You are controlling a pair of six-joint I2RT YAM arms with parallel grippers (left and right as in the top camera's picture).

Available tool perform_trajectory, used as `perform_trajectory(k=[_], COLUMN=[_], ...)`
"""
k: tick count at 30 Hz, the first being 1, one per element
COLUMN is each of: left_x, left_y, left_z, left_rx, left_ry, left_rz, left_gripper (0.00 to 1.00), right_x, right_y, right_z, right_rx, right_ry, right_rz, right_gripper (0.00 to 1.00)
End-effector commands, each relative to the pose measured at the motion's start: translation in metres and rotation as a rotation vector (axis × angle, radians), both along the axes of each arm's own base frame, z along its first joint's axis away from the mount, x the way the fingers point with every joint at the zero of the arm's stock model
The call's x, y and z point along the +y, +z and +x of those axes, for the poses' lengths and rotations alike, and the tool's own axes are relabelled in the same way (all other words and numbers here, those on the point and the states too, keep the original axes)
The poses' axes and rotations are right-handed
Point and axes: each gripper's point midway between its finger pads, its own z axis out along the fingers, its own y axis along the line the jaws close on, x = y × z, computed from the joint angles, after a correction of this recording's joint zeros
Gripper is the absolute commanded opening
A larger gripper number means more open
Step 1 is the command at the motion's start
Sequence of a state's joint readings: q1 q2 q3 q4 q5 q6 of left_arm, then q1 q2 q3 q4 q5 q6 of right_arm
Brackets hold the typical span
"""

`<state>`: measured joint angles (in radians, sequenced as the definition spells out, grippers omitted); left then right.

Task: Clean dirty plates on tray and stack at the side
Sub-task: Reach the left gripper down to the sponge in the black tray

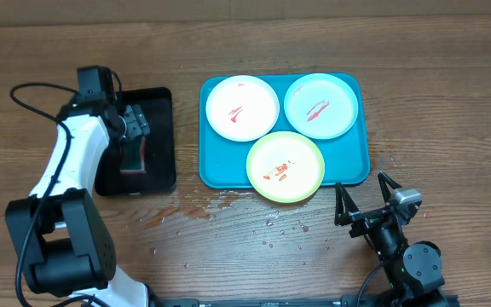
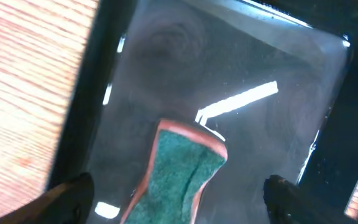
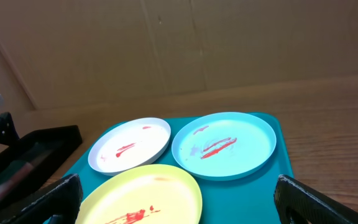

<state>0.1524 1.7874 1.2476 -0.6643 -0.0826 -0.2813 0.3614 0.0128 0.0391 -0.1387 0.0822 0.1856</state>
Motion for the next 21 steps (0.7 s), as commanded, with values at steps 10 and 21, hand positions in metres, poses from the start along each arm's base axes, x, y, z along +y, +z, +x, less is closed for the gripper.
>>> perform_trajectory(k=[10,21], left_x=[-0.014,-0.012], left_y=[-0.046,-0.051], left_z=[-0.016,-0.004], left_rx=[0.027,-0.035], left_ry=[-0.035,-0.037], left_rz=[-0.055,-0.045], left_gripper=[0.72,0.73], right_x=[-0.001,-0.001], right_y=[0.002,0.002], right_z=[0.0,0.0], right_rx=[-0.012,-0.012], right_ry=[-0.006,-0.006], right_rz=[0.0,0.0], right_gripper=[1.0,1.0])
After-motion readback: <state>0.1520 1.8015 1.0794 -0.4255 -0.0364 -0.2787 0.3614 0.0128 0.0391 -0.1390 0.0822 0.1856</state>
